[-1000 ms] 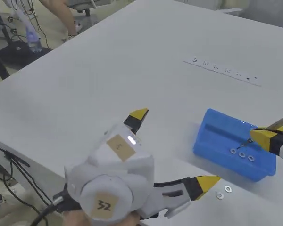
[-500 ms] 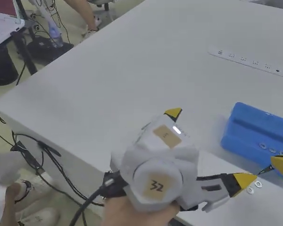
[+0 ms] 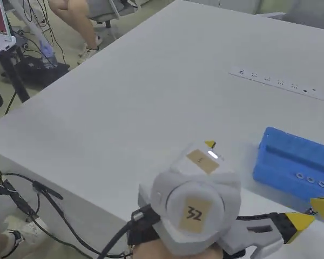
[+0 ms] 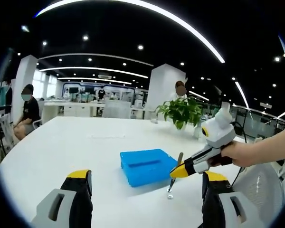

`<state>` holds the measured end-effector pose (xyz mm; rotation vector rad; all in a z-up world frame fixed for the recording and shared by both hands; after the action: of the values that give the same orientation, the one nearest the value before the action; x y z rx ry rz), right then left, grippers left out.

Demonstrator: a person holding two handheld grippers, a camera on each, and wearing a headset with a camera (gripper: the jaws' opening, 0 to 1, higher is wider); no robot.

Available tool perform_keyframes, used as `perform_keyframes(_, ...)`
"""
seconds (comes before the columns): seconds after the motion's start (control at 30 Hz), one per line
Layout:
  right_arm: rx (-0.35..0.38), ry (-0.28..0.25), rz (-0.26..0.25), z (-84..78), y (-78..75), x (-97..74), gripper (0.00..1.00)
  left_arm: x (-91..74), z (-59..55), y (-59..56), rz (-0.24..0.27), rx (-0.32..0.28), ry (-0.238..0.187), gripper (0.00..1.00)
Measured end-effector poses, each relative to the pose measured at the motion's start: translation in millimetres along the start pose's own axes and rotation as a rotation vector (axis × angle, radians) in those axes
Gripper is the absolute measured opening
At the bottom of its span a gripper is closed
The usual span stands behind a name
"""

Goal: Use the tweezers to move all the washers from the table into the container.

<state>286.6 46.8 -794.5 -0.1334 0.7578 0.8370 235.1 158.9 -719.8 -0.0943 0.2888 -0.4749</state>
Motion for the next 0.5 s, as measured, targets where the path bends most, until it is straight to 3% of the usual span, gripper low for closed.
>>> perform_keyframes(0.1,-0.04,0.011,-0.014,-3.1,5.7,-2.5,0.03,-2.0,6.9,-3.4,-0.009,0.01,-0.04,0.99)
perform_keyframes(0.17,-0.104,0.018,-0.006,-6.5,13.2,-3.4,0.03,-1.2,5.3,-6.0,-0.023,0.009,-0.032,0.98)
perform_keyframes(0.27,-0.271,0.051,-0.043,-7.7,15.9,-3.9,0.03,-0.4,1.6,-5.6,-0.025,0.002,-0.009,0.97)
perform_keyframes(0.37,-0.333,0.059,-0.043,-6.3,17.6,-1.1,0.03,-1.7,6.5,-6.2,-0.035,-0.016,-0.038,0.97)
perform_keyframes(0.5,-0.305,0.041,-0.02,-2.0,18.3,3.8,0.02,-1.6,6.8,-5.0,-0.028,-0.007,-0.036,0.97)
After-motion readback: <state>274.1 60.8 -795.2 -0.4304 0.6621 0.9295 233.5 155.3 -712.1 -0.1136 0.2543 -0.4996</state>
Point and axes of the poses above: the centre of the closed fingertips' face, and the gripper's own axes: x roughly forward along the fingers, y roughly to its left, z roughly out of its top, the point moved 1 cm from there along -x, roughly backward along the fingers, and after that the axes turned 2 degrees about y, right-handed, at the moved point
